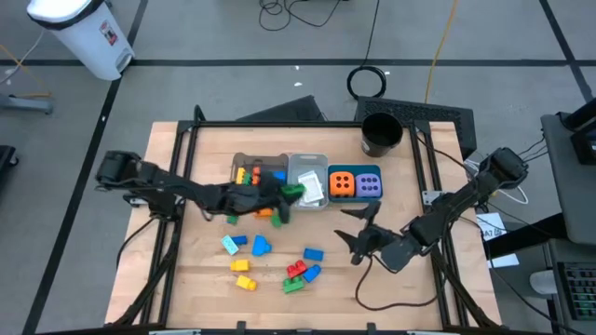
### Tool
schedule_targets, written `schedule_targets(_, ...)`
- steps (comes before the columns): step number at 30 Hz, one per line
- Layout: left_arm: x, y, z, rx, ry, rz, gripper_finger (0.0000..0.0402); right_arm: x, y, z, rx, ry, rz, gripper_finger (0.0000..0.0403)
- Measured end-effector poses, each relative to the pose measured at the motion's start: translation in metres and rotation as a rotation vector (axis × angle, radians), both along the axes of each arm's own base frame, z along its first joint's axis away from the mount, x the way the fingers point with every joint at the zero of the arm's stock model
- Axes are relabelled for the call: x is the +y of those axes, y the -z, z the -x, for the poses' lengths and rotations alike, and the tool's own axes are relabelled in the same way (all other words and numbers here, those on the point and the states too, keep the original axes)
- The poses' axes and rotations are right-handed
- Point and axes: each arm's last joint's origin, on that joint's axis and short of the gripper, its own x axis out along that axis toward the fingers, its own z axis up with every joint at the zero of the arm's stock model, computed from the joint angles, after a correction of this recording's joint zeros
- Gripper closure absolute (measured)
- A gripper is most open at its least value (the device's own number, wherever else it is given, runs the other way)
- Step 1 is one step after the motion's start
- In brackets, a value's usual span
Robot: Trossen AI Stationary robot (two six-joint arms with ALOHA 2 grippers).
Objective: Pick & Place Toys
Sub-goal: Put the green game piece into the black bin, then put the blue game piece into the black bin
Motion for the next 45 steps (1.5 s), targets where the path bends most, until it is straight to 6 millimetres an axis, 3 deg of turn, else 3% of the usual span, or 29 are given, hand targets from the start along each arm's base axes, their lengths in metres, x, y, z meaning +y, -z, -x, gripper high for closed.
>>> schedule_targets(6, 0.011, 0.024, 0.050, 0.020, -0.187, 0.030, 0.0259, -0.003, 0.000, -0.002, -0.005, 0.014, -0.013, 0.0130)
schedule_targets(11, 0.018, 0.050, 0.070, 0.051, -0.348, 0.044, 0.0259, -0.010, 0.007, -0.002, 0.008, 0.037, -0.006, 0.0133)
schedule_targets(15, 0.024, 0.059, 0.072, 0.059, -0.394, 0.071, 0.0250, -0.015, 0.010, -0.004, -0.001, 0.035, -0.027, 0.0134)
schedule_targets(22, 0.026, 0.056, 0.070, 0.044, -0.402, 0.079, 0.0121, -0.017, 0.012, -0.007, 0.016, -0.031, -0.069, 0.0135)
schedule_targets(27, 0.026, 0.056, 0.070, 0.046, -0.401, 0.078, 0.0065, -0.017, 0.012, -0.007, 0.016, -0.041, -0.074, 0.0137)
schedule_targets(35, 0.026, 0.056, 0.071, 0.048, -0.400, 0.077, 0.0042, -0.016, 0.011, -0.008, 0.004, -0.049, -0.091, 0.0138)
schedule_targets(45, 0.025, 0.056, 0.070, 0.040, -0.400, 0.088, 0.0041, -0.013, 0.018, -0.026, -0.029, -0.276, -0.389, 0.0138)
